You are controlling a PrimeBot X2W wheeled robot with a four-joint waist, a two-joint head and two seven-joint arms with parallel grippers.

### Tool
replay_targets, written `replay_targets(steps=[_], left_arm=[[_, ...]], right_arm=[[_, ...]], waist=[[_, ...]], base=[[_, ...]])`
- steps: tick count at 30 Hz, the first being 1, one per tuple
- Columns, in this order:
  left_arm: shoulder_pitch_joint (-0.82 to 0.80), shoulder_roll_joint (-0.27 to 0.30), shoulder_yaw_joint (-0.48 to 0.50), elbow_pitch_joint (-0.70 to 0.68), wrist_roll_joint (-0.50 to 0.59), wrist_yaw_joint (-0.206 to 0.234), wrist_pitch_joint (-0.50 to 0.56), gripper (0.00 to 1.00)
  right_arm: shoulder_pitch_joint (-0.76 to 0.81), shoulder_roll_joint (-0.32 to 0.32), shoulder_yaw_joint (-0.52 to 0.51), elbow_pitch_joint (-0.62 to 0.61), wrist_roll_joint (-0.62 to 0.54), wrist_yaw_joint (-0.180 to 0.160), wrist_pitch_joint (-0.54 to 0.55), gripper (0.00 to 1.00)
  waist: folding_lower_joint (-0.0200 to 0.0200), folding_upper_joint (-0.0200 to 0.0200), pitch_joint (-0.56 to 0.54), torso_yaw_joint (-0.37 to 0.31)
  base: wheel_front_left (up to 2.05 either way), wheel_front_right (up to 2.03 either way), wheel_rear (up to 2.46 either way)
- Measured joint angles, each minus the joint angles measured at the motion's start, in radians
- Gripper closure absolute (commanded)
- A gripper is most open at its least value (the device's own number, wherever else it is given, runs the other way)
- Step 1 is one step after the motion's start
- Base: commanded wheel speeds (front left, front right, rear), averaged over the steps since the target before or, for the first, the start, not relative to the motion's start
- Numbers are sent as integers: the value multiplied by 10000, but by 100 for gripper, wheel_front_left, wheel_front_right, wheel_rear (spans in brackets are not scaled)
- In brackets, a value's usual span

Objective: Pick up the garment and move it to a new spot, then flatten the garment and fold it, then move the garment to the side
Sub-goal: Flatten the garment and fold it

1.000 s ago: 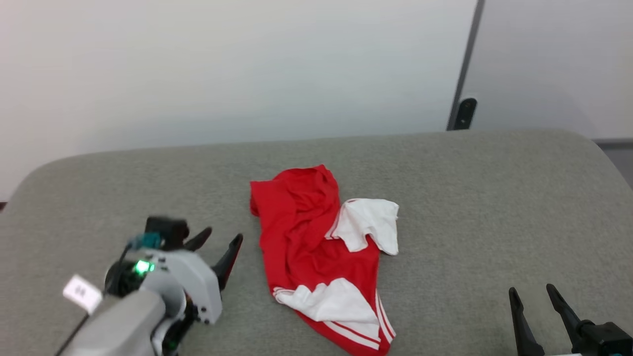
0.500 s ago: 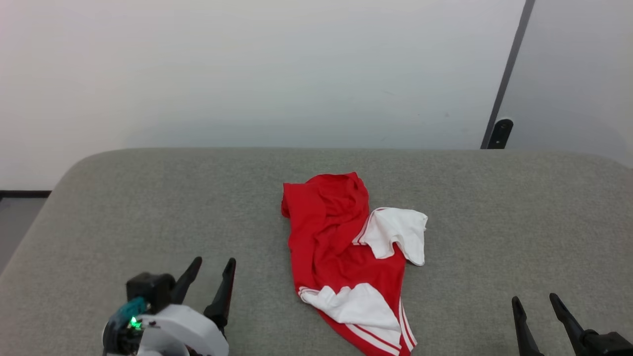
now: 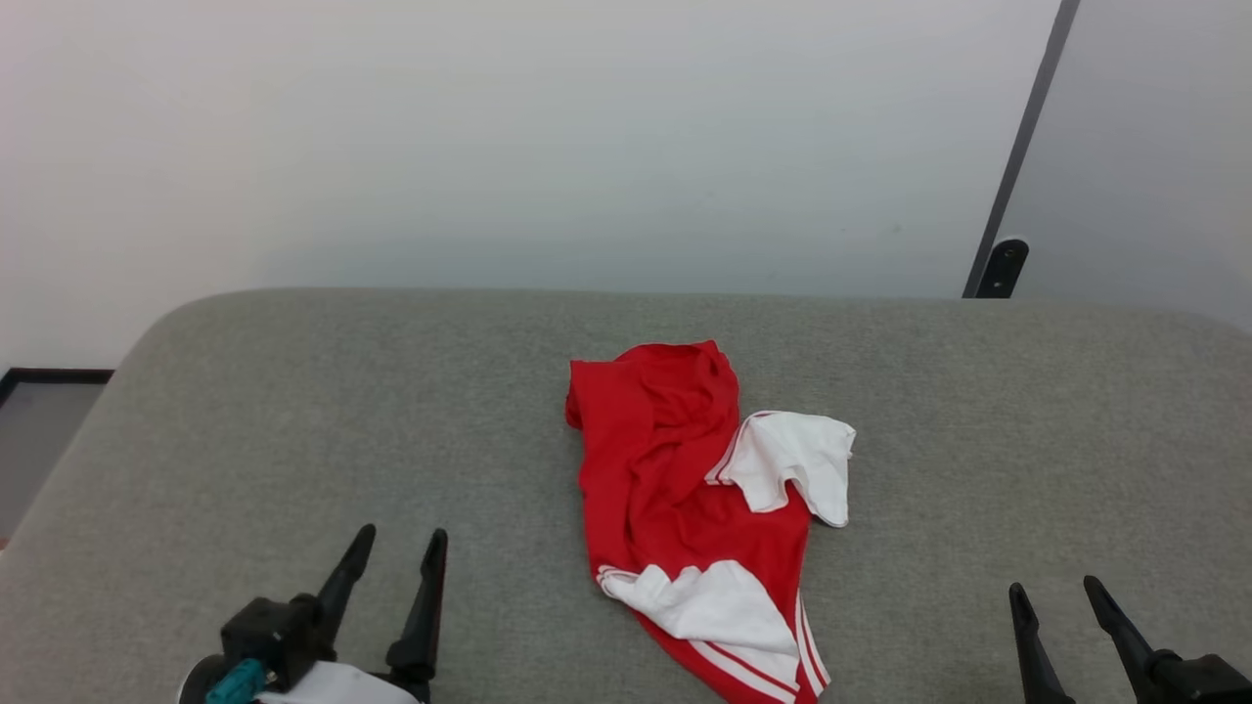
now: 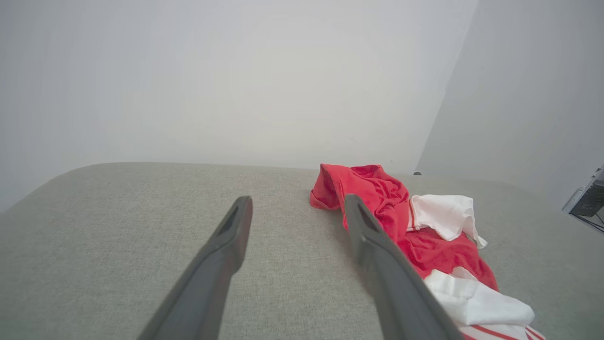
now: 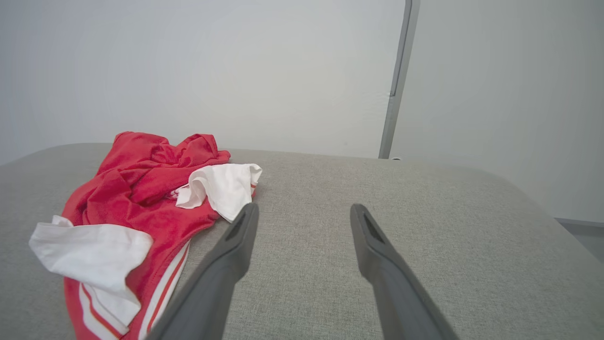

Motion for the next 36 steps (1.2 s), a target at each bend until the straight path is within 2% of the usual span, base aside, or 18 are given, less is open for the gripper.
replay_targets(steps=[5, 13, 17, 20, 24, 27, 30, 34, 36], left_arm=[[42, -401, 374, 82, 658, -382, 0, 0], [-272, -1093, 186, 387, 1352, -688, 0, 0], [-515, -1070, 113, 848, 1430, -732, 0, 0], [-871, -855, -236, 1360, 984, -775, 393, 0], [-1639, -326, -1112, 1333, -481, -780, 2184, 0], [-2106, 178, -1536, 1089, -1885, -796, 4121, 0], [-2718, 675, -1768, 880, -2777, -796, 5981, 0], [-3504, 961, -1975, 805, -3515, -696, 8291, 0], [-3832, 1026, -2123, 767, -3591, -602, 9104, 0]], right_arm=[[-53, -23, -265, -63, -96, 0, 0, 0], [-66, -67, -1078, -163, -174, 0, 0, 0], [-68, 38, -1022, -180, -201, 0, 0, 0], [-77, 84, -940, -127, -205, 0, 0, 0], [-111, 140, -855, 59, -205, 0, 0, 0], [-172, 146, -802, 238, -199, 0, 0, 0], [-251, 151, -748, 395, -184, 0, 0, 0], [-295, 163, -656, 583, -104, 0, 0, 0], [-395, 199, -587, 640, -94, 0, 0, 0]], waist=[[0, 0, 94, -302], [0, 0, 343, -1077], [0, 0, 503, -1461], [0, 0, 606, -1707], [0, 0, 702, -1933], [0, 0, 740, -2010], [0, 0, 748, -2027], [0, 0, 808, -2054], [0, 0, 852, -2091]], base=[[0, 0, 0], [0, 0, 0], [0, 0, 0], [0, 0, 0], [0, 0, 0], [0, 0, 0], [0, 0, 0], [0, 0, 0], [0, 0, 0]])
